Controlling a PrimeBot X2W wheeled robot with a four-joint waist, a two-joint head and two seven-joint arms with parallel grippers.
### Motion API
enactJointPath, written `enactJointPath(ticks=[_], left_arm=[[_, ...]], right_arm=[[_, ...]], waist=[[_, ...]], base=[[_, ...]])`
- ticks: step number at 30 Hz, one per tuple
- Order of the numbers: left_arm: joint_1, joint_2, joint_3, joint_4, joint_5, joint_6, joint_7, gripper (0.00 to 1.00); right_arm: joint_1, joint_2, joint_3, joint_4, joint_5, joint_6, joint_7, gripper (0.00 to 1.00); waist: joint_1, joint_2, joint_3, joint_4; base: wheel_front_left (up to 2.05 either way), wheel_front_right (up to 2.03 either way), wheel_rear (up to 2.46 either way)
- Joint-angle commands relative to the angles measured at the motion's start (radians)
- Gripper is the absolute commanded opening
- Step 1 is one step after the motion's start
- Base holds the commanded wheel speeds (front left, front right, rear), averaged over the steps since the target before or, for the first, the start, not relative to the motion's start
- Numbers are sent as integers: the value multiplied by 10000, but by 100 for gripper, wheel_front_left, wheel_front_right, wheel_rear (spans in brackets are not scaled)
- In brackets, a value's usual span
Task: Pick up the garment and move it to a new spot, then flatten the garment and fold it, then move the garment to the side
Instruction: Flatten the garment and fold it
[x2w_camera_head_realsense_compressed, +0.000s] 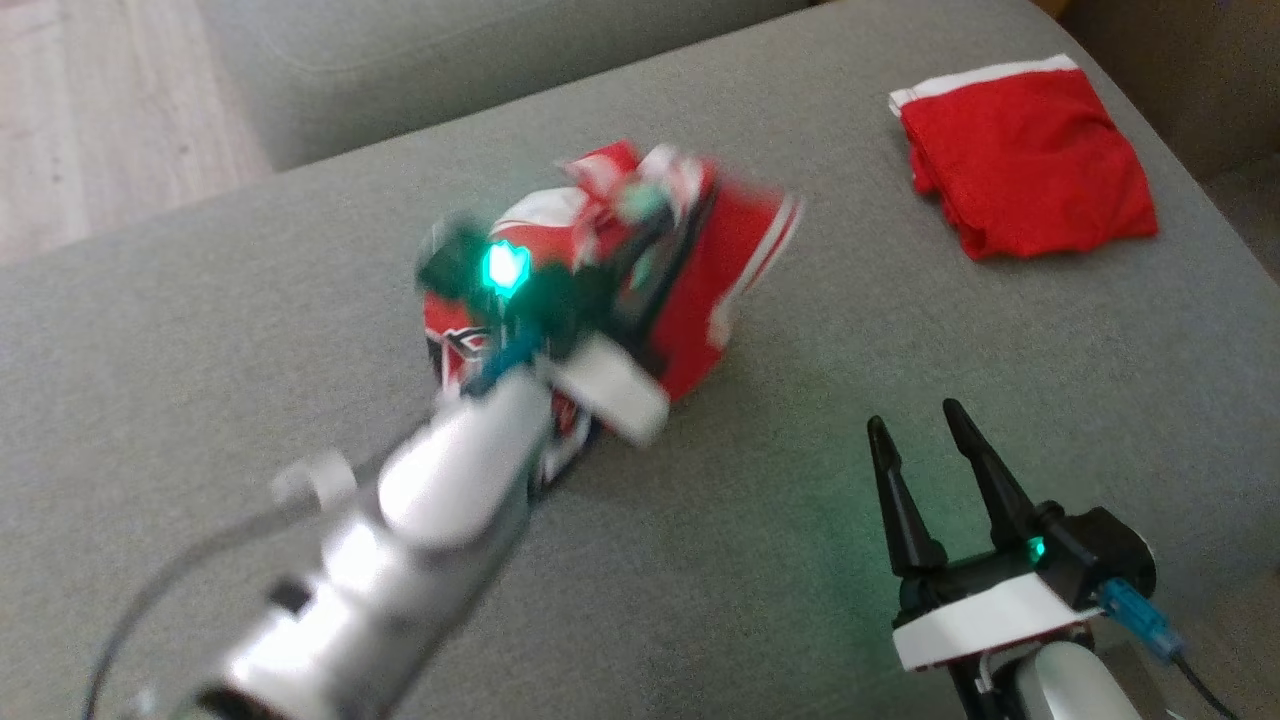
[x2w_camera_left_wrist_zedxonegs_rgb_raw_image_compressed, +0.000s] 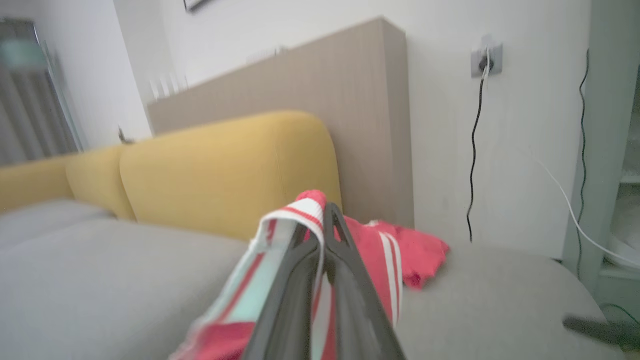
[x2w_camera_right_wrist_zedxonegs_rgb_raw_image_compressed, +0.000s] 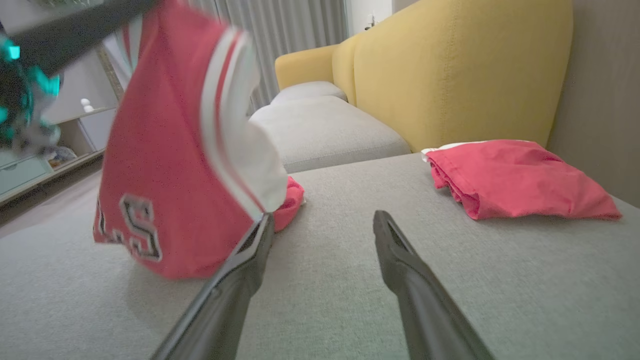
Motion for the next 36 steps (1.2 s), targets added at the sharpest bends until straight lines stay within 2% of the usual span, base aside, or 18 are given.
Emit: enactJointPath(ticks=[1,4,9,12,16,19,23,24,25,29,32,36], left_arm=[[-1567,57,418,-647,24,-110,-100,0],[-2581,170,705,-906,-100,-235,-100,0],[-4927,727,1443,-1238,-299,-360,142,0],[-5141,1064,2003,-1329,-846,-353,512,0],[-3424,1794,2650,-1595,-1735,-55,1032,0],[-1097,2318,3058,-1867,-2471,354,1289,0],[2146,2521,3530,-1968,-3401,881,1010,0],[3289,2470,3652,-1817,-3651,1090,748,33],[3708,2446,3696,-1736,-3685,1197,591,100],[4527,2518,3719,-1775,-3519,1426,245,100],[4286,3035,3758,-2321,-2920,1588,90,100],[3142,3996,3521,-3285,-2252,1162,642,100]], right_arm=[[-254,-41,305,-340,68,-7,-36,100],[-225,-41,340,-359,83,-7,-36,100],[-107,-41,289,-370,58,-7,-36,100],[-24,-41,175,-398,43,-7,-36,100],[81,-41,21,-397,7,-7,-36,100],[118,-41,-83,-397,-45,-7,-36,100],[104,-41,-300,-343,-145,-7,-36,100],[106,-41,-387,-314,-210,-7,-36,100],[96,-41,-412,-298,-243,-7,-36,100],[83,-41,-530,-281,-311,-7,-36,100],[7,-41,-545,-287,-347,-7,-36,100],[-224,-41,-453,-315,-373,-7,-36,100]], waist=[[0,0,-234,220],[0,0,-339,335],[0,0,-530,704],[0,0,-594,1008],[0,0,-628,1390],[0,0,-526,1605],[0,0,-260,1914],[0,0,-126,2076],[0,0,-90,2136],[0,0,5,2359],[0,0,102,2474],[0,0,403,2473]], base=[[0,0,0],[0,0,0],[0,0,0],[0,0,0],[0,0,0],[0,0,0],[0,0,0],[0,0,0],[0,0,0],[0,0,0],[0,0,0],[0,0,0]])
